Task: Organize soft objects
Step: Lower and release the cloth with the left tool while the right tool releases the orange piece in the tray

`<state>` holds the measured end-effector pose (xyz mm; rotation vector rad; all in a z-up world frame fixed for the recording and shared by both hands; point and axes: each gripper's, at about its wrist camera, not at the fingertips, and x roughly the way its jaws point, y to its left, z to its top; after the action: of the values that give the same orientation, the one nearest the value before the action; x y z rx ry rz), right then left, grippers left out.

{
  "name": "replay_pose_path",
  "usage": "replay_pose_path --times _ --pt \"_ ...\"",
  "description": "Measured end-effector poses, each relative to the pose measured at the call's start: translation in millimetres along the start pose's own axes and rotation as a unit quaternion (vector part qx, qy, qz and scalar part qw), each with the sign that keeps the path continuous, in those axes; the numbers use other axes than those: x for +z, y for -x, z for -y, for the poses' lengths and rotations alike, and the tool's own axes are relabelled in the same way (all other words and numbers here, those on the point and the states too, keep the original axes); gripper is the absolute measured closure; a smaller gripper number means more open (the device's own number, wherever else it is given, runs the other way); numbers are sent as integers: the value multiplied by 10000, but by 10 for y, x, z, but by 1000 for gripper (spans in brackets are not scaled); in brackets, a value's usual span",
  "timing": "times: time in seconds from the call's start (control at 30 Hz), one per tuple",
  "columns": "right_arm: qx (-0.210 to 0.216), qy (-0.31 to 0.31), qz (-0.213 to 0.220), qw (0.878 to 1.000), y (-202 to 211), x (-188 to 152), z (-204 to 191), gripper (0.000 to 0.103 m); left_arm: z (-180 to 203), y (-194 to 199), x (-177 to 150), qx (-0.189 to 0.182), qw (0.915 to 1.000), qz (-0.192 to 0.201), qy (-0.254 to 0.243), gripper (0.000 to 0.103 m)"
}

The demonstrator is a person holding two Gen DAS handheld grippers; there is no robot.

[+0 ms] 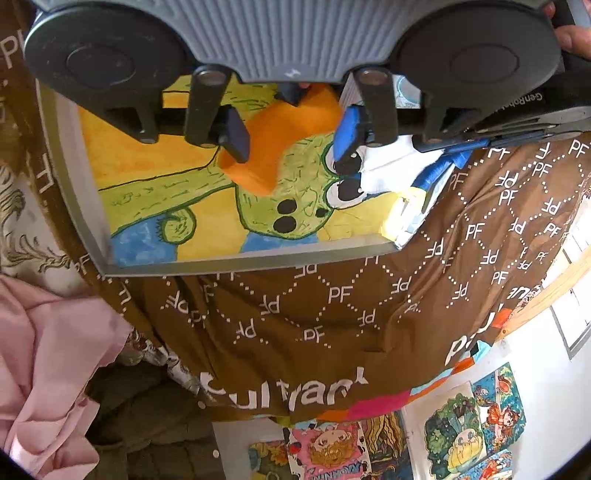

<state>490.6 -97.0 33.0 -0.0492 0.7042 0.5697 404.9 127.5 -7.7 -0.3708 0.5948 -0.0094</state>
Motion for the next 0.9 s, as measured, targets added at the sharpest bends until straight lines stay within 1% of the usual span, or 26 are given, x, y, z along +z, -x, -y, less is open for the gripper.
replay_pose_path --times 0.07,0.13,0.17,0.23,0.27,0.3,0.43,0.47,0.53,0.63,0.7,0.77,0.83,0.9 --pt "-29 43 54 10000 62 6 1 41 25 43 10 3 10000 45 -4 68" --pt "-40 75 151 9998 142 7 5 34 56 109 12 17 9999 130 -45 60" --pt "-42 85 209 9997 184 5 7 32 71 143 15 26 9998 173 -69 57" --pt "-1 79 342 9994 277 -7 19 27 102 231 17 49 9995 286 -117 45" --pt "76 51 435 9990 333 -18 30 25 117 277 16 64 9993 351 -140 42" --pt "133 26 512 9986 388 -25 42 21 130 325 19 81 9989 422 -163 39" --pt "166 89 796 9966 609 -54 61 14 178 526 34 155 9974 680 -183 26" --pt "178 94 863 9961 663 -57 64 13 191 571 34 163 9971 724 -179 24" --pt "213 95 1005 9947 792 -73 72 8 226 670 29 146 9964 814 -190 18" --pt "224 85 1203 9924 983 -113 77 2 300 825 18 18 9958 878 -258 17" --pt "228 74 1328 9909 1113 -157 81 0 371 935 -11 -47 9949 942 -347 15" --pt "206 95 1455 9891 1259 -214 76 0 436 1040 -53 -104 9938 1034 -406 14" --pt "178 146 1546 9877 1392 -269 60 0 511 1148 -105 -129 9924 1121 -495 8" --pt "124 187 1634 9863 1530 -341 42 0 603 1271 -181 -101 9901 1233 -656 5"
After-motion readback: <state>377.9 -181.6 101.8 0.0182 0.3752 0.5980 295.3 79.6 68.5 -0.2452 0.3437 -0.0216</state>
